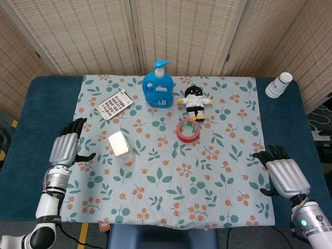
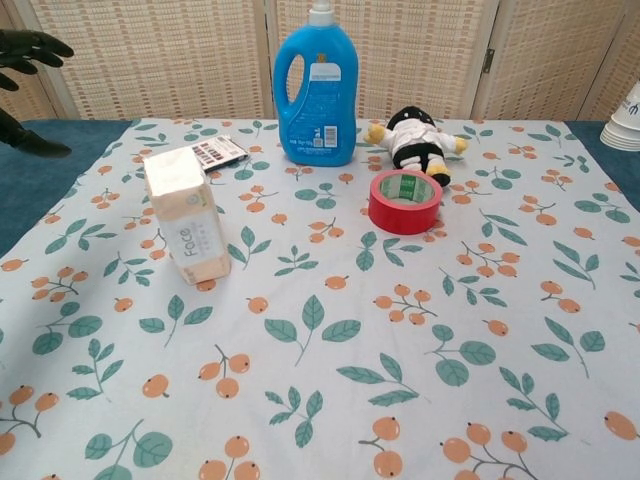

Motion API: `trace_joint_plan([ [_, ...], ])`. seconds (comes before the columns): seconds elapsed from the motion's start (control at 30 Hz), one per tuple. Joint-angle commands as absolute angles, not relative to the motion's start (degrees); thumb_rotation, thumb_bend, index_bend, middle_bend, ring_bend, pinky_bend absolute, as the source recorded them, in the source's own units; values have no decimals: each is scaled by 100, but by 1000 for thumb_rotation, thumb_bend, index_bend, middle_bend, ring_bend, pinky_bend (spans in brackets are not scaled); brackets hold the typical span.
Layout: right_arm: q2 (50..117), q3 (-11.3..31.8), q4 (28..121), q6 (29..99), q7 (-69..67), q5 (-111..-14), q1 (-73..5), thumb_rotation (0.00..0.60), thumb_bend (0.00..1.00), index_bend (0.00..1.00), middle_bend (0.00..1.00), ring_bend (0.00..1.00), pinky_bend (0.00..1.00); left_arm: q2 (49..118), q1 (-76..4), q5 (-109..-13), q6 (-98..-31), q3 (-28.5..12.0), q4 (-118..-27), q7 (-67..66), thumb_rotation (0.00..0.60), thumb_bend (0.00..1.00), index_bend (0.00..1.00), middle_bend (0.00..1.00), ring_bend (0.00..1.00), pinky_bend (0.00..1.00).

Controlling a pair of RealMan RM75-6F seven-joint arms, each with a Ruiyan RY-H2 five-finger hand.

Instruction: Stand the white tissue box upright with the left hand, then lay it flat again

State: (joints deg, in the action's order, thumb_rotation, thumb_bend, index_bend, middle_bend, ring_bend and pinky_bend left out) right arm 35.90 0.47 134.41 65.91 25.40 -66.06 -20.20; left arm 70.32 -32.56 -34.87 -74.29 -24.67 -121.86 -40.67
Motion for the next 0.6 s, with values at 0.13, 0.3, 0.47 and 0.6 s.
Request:
trace_joint_plan([
  [0.13, 3535, 69, 13491, 6793, 2466, -6896, -1900, 600, 54, 202, 179, 0, 0, 6860, -5346, -627, -8715, -2922, -13499, -6327, 600, 155, 0, 21, 0, 79],
  [0.3, 3504, 74, 13494, 6983, 2407, -7103, -1768, 600, 54, 202, 179, 0, 0, 7538, -6094, -242, -9618, -2881, -13499, -6602, 600, 156, 0, 27, 0, 83],
  [0.47, 3502, 80, 13479, 6994, 2377, -7193, -1724, 600, 54, 202, 179, 0, 0, 8205, -6637, -194, -10294, -2824, -13197, -6753, 600, 153, 0, 26, 0, 76],
  [0.6, 3489, 98, 13483, 7036, 2367, -7232, -1690, 600, 54, 202, 179, 0, 0, 8567, -6982, -83, -10493, -2895, -12770, -6936, 600, 156, 0, 23, 0, 74],
])
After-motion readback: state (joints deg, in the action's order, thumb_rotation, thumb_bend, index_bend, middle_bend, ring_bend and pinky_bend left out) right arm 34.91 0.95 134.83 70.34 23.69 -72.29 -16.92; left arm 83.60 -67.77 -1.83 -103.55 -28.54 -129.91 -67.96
